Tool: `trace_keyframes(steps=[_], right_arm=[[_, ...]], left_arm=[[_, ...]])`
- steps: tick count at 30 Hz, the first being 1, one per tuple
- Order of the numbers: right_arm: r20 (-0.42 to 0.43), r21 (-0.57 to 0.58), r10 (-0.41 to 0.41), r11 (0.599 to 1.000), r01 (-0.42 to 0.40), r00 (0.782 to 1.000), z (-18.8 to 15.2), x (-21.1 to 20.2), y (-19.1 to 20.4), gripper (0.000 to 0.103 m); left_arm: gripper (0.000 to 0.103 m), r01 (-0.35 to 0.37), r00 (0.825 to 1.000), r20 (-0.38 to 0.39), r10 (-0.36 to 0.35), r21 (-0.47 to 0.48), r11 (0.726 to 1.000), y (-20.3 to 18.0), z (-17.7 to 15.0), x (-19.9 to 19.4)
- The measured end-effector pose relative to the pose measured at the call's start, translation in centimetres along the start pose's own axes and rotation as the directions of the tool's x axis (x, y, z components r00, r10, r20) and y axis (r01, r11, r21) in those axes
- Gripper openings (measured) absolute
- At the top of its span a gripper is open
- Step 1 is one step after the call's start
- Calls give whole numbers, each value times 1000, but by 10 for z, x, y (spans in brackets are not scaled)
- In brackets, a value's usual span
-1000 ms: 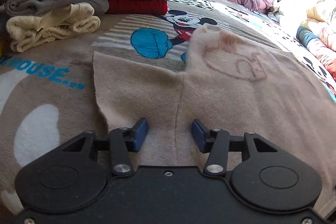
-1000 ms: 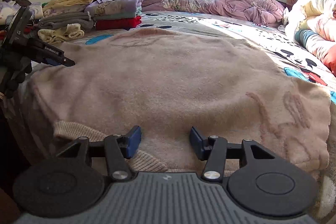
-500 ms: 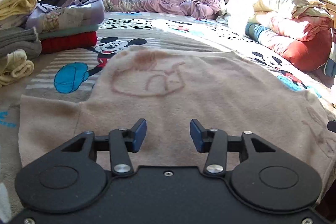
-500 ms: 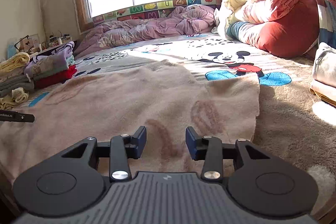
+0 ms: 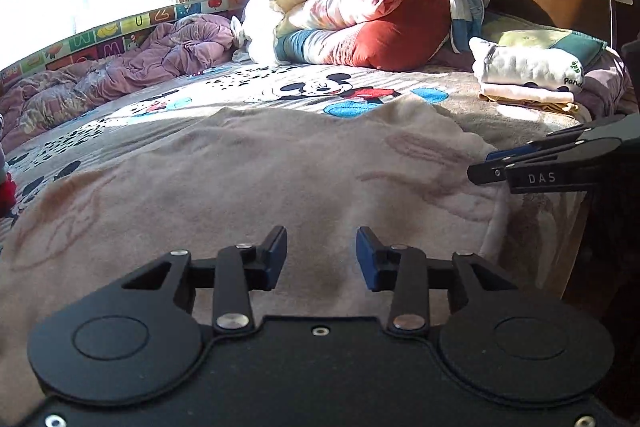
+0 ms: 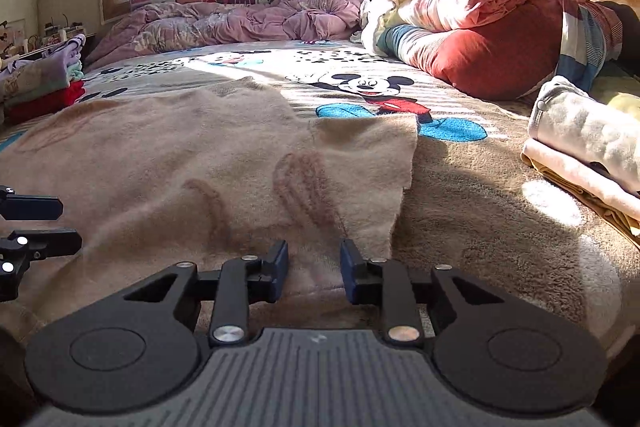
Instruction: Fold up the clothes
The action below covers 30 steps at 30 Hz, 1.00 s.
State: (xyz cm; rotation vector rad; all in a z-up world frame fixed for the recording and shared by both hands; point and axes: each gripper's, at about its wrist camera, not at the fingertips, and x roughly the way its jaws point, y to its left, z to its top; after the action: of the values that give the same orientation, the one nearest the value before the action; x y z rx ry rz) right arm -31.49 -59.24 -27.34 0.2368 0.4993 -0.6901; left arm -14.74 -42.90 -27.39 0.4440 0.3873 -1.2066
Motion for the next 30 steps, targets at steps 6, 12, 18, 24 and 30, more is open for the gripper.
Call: trace_keyframes(steps=[6, 12, 18, 24, 30], right_arm=[[-2, 240, -29, 970, 29, 1000, -10, -13, -39, 50], [27, 561, 194, 809, -176, 981, -27, -8, -69, 54], [90, 726, 322, 627, -283, 943, -36, 11, -80, 53], [117, 739, 301, 611, -286, 946, -34, 29, -79, 35], [116, 653, 312, 691, -309, 943, -19, 39, -69, 36]], left_arm=[[39, 47, 996, -72, -49, -28, 999, -2, -5, 9], [39, 106, 994, -11, -111, -218, 970, 9, -7, -14], [49, 91, 991, -66, -120, -340, 936, 12, -10, -14], [51, 98, 986, -92, -141, -372, 923, 13, 4, -13], [52, 69, 991, -72, -114, -457, 887, 24, 60, 12]])
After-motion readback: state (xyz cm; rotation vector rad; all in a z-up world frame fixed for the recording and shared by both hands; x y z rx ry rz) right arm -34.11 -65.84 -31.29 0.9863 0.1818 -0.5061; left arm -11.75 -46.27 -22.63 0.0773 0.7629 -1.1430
